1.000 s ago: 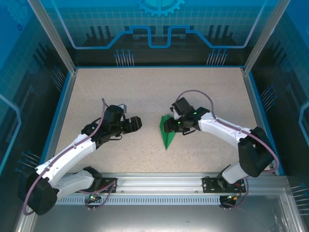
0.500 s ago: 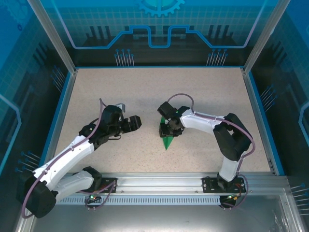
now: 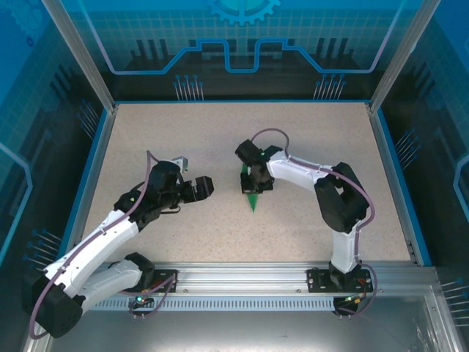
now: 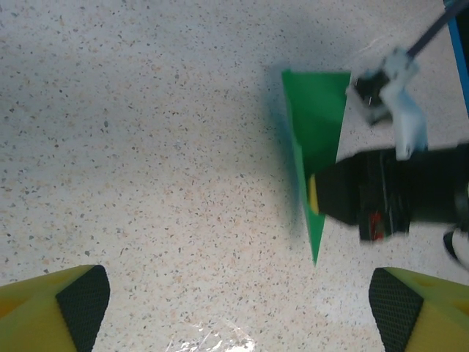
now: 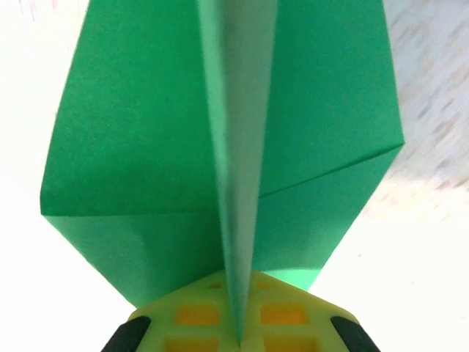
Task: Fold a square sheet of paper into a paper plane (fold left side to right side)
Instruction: Pick up the paper plane at the center of the table, then place the paper plane at the center of the table.
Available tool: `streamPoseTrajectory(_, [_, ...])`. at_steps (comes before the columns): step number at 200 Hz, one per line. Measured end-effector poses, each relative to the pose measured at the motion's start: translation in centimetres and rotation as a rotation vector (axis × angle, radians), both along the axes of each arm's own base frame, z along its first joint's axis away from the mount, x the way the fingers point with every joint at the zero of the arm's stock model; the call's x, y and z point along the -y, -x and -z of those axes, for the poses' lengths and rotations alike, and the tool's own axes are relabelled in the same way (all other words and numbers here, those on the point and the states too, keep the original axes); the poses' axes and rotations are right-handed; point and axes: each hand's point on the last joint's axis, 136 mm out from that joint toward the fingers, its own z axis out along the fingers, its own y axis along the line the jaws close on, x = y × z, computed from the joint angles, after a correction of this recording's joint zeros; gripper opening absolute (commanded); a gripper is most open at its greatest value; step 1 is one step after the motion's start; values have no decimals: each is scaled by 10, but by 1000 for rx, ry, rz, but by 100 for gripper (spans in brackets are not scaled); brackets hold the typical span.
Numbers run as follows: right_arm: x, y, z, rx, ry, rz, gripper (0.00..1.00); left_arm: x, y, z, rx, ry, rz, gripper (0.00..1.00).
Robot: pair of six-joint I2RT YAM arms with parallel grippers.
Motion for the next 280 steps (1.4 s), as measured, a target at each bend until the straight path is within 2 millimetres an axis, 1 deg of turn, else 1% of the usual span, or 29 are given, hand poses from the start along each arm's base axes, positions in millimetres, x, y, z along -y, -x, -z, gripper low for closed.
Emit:
streamPoseTrajectory(19, [13,-36,-9,26,17,42,0,-1,3,-7,28,-3,17,99])
streamPoseTrajectory(39, [28,-70,-11,46,56,78,0,-3,6,-13,49,0,24,99])
streamPoseTrajectory(56, [36,-87,-5,42,87,94,0,-3,8,-15,58,-3,38,99])
streamPoseTrajectory(75, [39,-97,5,21,118,93,0,-3,11,-13,47,-6,46,99])
streamPoseTrajectory(95, [37,-101,18,-7,142,80,0,-4,13,-10,34,-13,50,99])
streamPoseTrajectory(118, [38,-101,32,-37,168,71,0,-5,15,-6,18,-22,51,99])
streamPoseTrajectory(141, [38,-101,31,-40,174,63,1,-6,17,-5,11,-27,52,99])
streamPoseTrajectory(159, [38,-101,32,-39,178,55,6,-6,18,-3,5,-31,52,99])
streamPoseTrajectory(185, [38,-101,32,-38,180,44,7,-7,19,-1,0,-45,59,99])
streamPoseTrajectory(222, [38,-100,30,-36,187,20,16,-8,18,4,-18,-59,58,99])
streamPoseTrajectory(250, [39,-96,30,-48,204,-7,22,-12,15,11,-47,-71,41,99])
streamPoseTrajectory(263, [40,-93,27,-51,212,-22,26,-16,11,14,-61,-75,22,99])
streamPoseTrajectory(280, [40,-90,16,-38,221,-38,31,-21,5,18,-85,-70,1,99])
